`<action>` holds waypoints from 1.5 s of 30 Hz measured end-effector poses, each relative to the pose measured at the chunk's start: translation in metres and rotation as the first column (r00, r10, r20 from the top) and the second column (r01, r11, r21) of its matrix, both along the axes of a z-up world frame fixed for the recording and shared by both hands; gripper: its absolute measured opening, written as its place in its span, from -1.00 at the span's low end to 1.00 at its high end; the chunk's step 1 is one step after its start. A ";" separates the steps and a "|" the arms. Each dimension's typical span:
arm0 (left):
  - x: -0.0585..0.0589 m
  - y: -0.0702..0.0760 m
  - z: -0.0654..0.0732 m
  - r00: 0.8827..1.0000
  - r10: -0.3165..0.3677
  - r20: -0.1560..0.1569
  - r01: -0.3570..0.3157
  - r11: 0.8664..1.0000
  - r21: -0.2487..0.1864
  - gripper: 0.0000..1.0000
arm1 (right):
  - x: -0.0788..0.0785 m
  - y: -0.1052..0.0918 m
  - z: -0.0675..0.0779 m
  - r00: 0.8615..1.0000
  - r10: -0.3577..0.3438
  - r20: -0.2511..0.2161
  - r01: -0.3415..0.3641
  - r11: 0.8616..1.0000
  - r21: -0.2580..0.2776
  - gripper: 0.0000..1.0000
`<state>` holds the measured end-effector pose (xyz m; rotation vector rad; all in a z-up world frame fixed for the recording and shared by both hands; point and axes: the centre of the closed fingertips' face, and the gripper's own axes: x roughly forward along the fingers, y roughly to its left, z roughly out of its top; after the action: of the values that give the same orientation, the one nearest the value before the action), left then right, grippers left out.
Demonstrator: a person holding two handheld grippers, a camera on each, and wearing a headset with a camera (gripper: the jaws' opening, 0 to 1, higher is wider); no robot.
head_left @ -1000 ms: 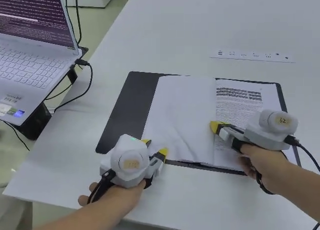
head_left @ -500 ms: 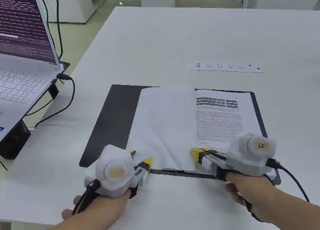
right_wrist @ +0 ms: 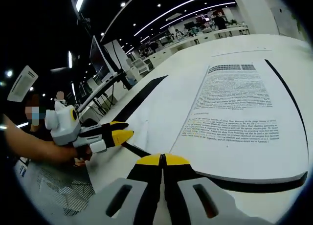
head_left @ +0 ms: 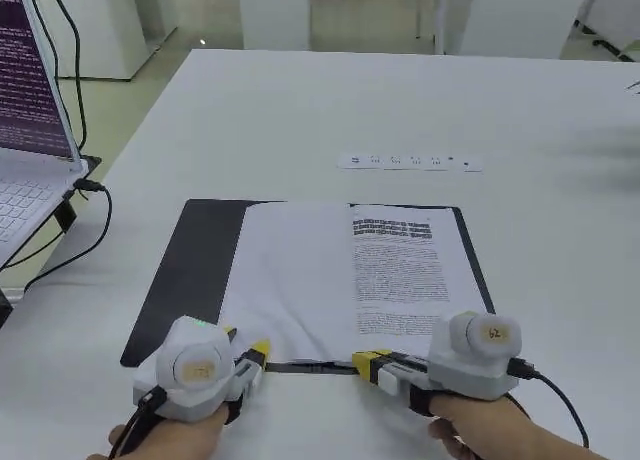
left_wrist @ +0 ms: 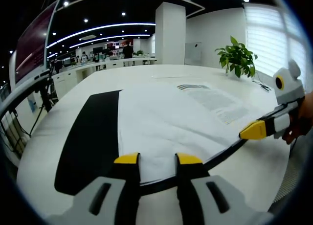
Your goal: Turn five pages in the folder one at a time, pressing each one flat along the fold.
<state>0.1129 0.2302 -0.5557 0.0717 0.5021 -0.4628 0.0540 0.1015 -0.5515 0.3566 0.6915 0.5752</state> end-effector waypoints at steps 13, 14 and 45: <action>0.001 0.000 0.000 1.000 0.004 -0.025 -0.004 1.000 0.013 -0.46 | -0.029 -0.004 0.046 0.996 -0.081 -0.029 0.084 0.990 0.112 -1.00; 0.002 0.000 0.001 0.999 0.013 -0.036 -0.012 1.000 0.013 -0.46 | -0.031 -0.007 0.048 0.995 -0.096 -0.040 0.100 0.988 0.119 -1.00; -0.054 0.002 0.123 0.989 0.026 -0.148 -0.046 0.990 -0.134 0.58 | -0.053 -0.132 0.114 0.889 -0.447 0.094 0.451 0.892 -0.026 0.14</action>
<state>0.0593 0.2317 -0.4330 -0.1043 0.6131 -0.4683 0.0014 -0.0310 -0.4376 0.4298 0.5137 0.1295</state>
